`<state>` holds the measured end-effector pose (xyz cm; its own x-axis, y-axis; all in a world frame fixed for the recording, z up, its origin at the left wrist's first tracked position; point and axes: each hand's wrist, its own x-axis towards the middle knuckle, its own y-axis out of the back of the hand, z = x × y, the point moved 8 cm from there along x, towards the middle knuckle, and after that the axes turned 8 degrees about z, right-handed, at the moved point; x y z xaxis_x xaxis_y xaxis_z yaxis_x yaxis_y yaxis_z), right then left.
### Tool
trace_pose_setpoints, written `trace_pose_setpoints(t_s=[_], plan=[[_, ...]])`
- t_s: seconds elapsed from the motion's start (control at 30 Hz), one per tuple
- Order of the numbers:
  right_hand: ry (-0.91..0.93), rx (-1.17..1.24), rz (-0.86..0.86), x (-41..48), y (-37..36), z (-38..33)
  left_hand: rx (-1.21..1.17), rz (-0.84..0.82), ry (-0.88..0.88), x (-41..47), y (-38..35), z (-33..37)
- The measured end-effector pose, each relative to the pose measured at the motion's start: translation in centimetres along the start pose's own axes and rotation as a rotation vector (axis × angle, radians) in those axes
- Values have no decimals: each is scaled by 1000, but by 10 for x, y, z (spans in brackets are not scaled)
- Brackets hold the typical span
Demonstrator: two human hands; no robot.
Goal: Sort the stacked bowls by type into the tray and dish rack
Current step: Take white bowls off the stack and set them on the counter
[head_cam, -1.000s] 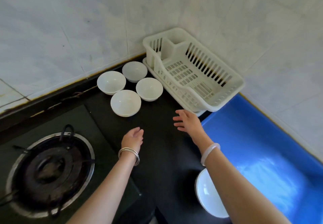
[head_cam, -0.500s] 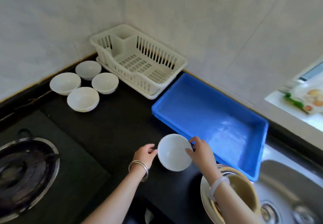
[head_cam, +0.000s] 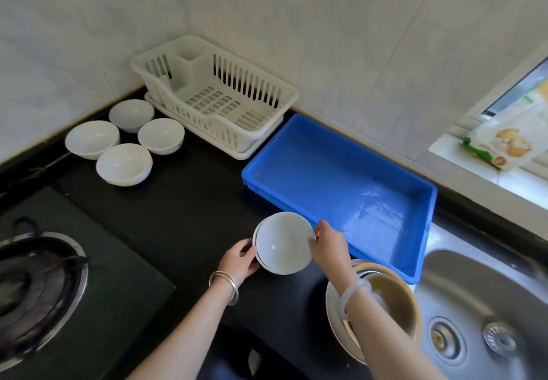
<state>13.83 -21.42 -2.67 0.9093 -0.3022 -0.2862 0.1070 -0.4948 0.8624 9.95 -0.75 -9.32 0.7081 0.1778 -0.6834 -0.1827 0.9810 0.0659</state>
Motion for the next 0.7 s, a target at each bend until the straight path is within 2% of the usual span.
trace_pose_setpoints(t_s=[0.23, 0.43, 0.7], plan=[[-38, 130, 31, -4, 15, 4, -116, -63, 78, -2, -6, -1], [-88, 349, 47, -1, 36, 5, -152, -79, 74, 0, -10, 2], [-59, 474, 73, 9, 47, -17, -213, 55, 38, 3, 30, 15]])
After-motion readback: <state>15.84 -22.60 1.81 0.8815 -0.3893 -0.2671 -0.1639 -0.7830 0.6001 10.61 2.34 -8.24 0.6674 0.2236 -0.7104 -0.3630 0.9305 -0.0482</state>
